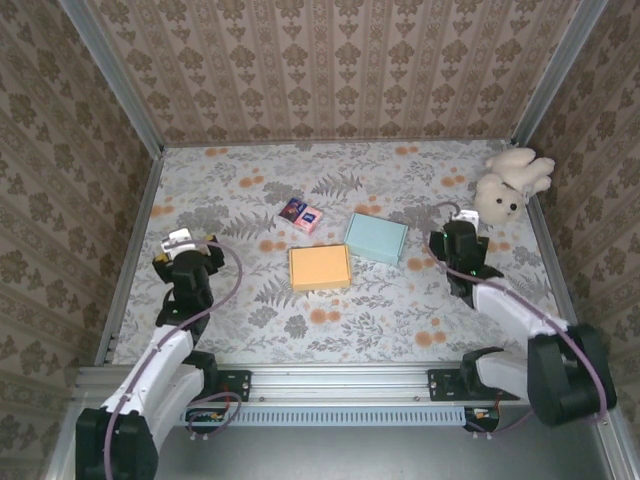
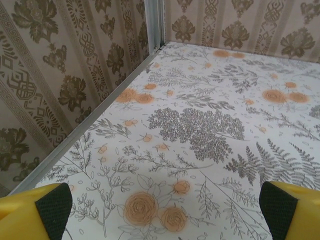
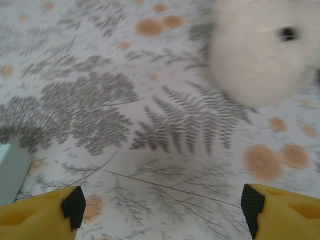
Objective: Fold the paper box
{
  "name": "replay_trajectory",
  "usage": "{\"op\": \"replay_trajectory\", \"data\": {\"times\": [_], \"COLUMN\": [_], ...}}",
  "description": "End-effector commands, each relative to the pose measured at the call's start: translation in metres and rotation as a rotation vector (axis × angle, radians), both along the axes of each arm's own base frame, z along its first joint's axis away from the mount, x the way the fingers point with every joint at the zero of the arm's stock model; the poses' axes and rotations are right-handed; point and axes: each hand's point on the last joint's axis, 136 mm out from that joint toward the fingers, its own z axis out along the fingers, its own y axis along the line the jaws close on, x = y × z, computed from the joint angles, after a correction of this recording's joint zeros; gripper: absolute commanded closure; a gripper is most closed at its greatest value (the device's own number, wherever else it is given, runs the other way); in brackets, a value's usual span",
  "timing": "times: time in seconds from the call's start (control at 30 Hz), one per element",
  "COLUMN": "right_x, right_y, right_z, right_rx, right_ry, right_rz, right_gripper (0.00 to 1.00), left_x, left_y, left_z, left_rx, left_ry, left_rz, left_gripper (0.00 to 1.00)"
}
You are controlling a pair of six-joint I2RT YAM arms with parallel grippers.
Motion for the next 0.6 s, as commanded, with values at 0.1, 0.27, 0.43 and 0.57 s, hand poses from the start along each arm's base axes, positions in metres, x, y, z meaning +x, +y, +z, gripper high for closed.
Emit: {"op": "replay_trajectory", "data": {"times": [0.1,0.27,0.43,0.57], "right_x": [0.028,0.043,0.058,0.073], "right_y": [0.034,0.044,0.052,0.061], "right_z": [-0.037,-0.04,-0.043,-0.042], "right_rx": [-0.01,-0.018,-0.008,-0.023], "right_ry": [0.219,0.24,0.252,0.247], "right_rz": [0.198,0.238,0.253,0.274], "right_gripper": [0.19,0.19,0.18,0.18], "left_x": [0.009,0.014,0.023,0.026], "left_y": [-0.002,0.007,0.007,0.006], "left_z": [0.012,0.004,-0.003,-0.003], "left_rx": [0.014,0.02,0.017,0.018], "left_ry": [-0.118,-0.117,-0.101,-0.11], "left_rz": [-0.057,-0.026,-0.029,-0.035], "left_gripper": [0.0,0.0,0.0,0.0]}}
